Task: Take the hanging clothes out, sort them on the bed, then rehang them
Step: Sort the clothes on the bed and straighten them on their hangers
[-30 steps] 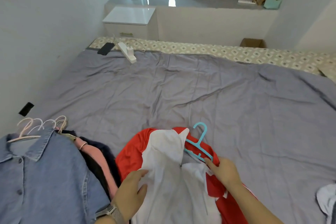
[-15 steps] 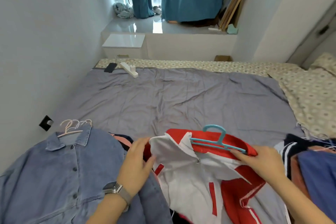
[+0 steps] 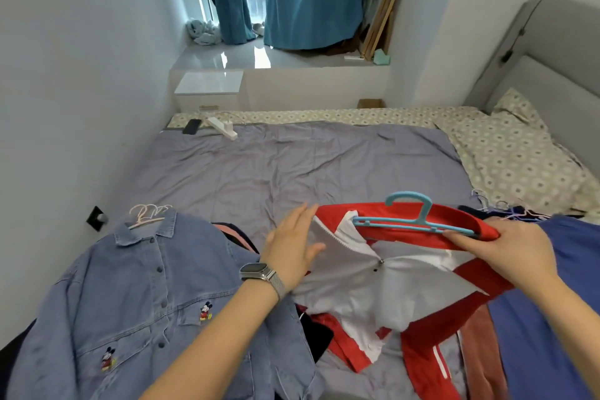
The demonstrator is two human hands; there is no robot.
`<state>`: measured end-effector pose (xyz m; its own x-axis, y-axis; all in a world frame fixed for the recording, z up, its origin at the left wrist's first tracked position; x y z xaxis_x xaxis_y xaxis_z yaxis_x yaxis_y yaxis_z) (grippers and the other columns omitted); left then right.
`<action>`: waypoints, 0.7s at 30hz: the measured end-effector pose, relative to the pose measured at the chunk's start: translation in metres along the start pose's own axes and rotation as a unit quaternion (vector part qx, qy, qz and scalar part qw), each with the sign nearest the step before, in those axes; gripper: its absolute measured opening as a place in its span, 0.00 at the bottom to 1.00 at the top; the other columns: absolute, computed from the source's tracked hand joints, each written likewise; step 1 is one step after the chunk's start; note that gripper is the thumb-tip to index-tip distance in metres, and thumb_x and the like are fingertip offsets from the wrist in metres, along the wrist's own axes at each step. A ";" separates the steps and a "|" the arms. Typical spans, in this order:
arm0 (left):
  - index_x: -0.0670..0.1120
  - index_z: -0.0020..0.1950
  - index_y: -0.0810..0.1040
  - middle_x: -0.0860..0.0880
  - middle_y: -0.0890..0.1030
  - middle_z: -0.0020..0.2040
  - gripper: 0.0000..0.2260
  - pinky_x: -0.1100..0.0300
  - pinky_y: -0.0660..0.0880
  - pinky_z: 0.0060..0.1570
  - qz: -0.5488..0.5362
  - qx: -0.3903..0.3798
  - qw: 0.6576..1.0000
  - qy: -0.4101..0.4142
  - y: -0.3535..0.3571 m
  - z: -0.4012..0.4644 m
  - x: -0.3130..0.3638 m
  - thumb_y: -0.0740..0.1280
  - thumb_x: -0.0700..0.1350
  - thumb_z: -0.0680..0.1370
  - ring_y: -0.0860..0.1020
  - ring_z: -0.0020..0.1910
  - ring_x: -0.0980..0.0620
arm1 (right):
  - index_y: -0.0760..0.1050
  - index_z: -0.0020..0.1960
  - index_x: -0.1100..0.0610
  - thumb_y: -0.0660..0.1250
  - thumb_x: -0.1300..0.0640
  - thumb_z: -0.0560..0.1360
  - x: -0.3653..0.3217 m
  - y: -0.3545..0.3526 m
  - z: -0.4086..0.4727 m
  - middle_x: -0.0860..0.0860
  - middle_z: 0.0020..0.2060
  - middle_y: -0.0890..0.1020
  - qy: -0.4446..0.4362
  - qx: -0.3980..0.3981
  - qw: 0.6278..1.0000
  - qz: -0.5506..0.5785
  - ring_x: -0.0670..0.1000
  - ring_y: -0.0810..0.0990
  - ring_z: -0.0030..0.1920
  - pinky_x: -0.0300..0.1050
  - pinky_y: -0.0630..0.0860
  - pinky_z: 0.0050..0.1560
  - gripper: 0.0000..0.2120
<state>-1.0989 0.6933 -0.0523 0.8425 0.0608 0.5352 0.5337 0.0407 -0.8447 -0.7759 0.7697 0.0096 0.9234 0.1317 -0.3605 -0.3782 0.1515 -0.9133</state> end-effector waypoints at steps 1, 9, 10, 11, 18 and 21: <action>0.54 0.76 0.51 0.52 0.53 0.77 0.31 0.50 0.56 0.73 0.002 0.003 1.000 0.004 0.000 -0.005 0.011 0.63 0.53 0.78 0.53 0.75 0.52 | 0.71 0.24 0.56 0.72 0.32 0.61 0.011 -0.011 -0.006 0.49 0.18 0.72 0.011 0.004 1.000 0.015 0.49 0.75 0.24 0.49 0.68 0.26 0.28; 0.43 0.47 0.73 0.42 0.78 0.46 0.07 0.50 0.68 0.47 -0.048 0.113 0.992 0.041 -0.011 -0.039 0.113 0.58 0.45 0.79 0.75 0.49 0.40 | 0.81 0.31 0.57 0.76 0.36 0.59 0.081 -0.101 -0.050 0.52 0.22 0.79 0.064 -0.011 0.990 0.128 0.46 0.76 0.24 0.45 0.69 0.25 0.23; 0.44 0.42 0.70 0.41 0.77 0.42 0.07 0.50 0.67 0.42 -0.059 0.129 0.988 0.054 -0.015 -0.048 0.126 0.57 0.45 0.77 0.74 0.44 0.39 | 0.80 0.30 0.58 0.77 0.40 0.61 0.084 -0.110 -0.056 0.50 0.20 0.76 0.060 -0.015 0.989 0.133 0.42 0.71 0.21 0.42 0.67 0.25 0.20; 0.46 0.40 0.67 0.41 0.76 0.40 0.06 0.50 0.66 0.40 -0.064 0.143 0.986 0.063 -0.019 -0.058 0.137 0.56 0.45 0.76 0.74 0.42 0.40 | 0.80 0.30 0.59 0.77 0.42 0.62 0.088 -0.116 -0.063 0.47 0.18 0.72 0.060 -0.022 0.988 0.141 0.42 0.69 0.21 0.40 0.65 0.24 0.20; 0.47 0.38 0.67 0.48 0.75 0.37 0.14 0.54 0.63 0.36 -0.039 0.171 0.983 0.052 -0.041 -0.157 0.160 0.56 0.55 0.77 0.74 0.39 0.44 | 0.72 0.28 0.60 0.77 0.41 0.60 0.073 -0.124 -0.100 0.51 0.24 0.67 -0.001 -0.096 0.976 0.194 0.46 0.66 0.28 0.43 0.62 0.28 0.24; 0.46 0.41 0.74 0.51 0.74 0.32 0.24 0.54 0.64 0.33 -0.033 0.218 0.975 0.005 -0.062 -0.205 0.152 0.50 0.64 0.73 0.73 0.35 0.47 | 0.66 0.26 0.57 0.76 0.39 0.62 0.043 -0.126 -0.112 0.51 0.23 0.64 -0.064 -0.111 0.977 0.173 0.47 0.64 0.27 0.46 0.59 0.31 0.26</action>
<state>-0.9888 0.4955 0.0813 0.8092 0.0343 0.5865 0.5069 0.4640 -0.7265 -0.6811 0.6464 0.0877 0.7219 0.2610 -0.6409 -0.6291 -0.1382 -0.7649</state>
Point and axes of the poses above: each hand's wrist, its own z-axis towards the middle knuckle, its own y-axis out of the palm, x = y × z, the point moved 9 cm from there along z, towards the middle knuckle
